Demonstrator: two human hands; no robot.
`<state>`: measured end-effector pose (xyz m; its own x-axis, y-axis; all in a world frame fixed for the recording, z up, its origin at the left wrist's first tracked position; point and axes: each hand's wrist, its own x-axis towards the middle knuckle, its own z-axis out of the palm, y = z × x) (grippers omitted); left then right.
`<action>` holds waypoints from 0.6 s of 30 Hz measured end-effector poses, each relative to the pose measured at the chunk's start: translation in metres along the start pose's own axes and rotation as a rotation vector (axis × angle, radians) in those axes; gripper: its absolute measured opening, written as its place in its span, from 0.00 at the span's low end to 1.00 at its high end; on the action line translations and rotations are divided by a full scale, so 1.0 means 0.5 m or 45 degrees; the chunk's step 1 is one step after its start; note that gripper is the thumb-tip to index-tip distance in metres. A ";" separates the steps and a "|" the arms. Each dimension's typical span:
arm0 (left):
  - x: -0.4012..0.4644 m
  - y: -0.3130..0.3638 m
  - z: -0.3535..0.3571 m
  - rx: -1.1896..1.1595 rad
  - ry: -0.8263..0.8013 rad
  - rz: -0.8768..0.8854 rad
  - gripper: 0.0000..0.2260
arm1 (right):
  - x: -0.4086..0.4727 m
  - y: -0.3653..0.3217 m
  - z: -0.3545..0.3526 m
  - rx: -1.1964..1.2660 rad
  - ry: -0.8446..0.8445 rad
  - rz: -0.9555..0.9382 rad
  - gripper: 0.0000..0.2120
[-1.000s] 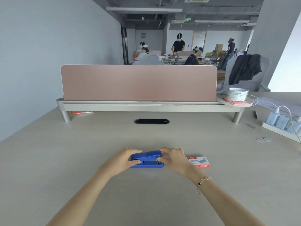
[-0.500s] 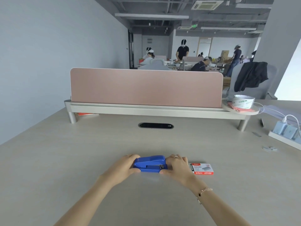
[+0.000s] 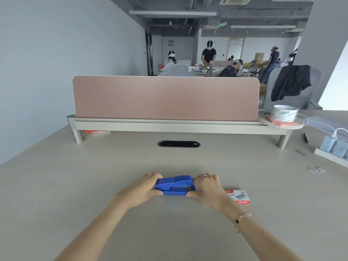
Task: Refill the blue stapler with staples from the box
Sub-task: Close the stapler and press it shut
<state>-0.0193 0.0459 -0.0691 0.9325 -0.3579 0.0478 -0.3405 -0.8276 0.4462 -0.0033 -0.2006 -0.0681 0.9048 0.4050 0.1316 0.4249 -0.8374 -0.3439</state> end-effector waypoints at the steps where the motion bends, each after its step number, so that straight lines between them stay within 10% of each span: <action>1: 0.013 0.000 -0.004 -0.003 0.001 0.007 0.08 | 0.009 0.006 -0.004 0.012 0.027 0.008 0.08; 18: 0.341 -0.088 -0.033 0.006 0.005 -0.057 0.10 | 0.303 0.155 -0.016 0.113 0.101 0.104 0.07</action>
<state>0.1567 0.0283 -0.0656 0.9472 -0.3191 0.0316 -0.2994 -0.8448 0.4435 0.1670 -0.2070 -0.0673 0.9371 0.3040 0.1715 0.3489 -0.8292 -0.4367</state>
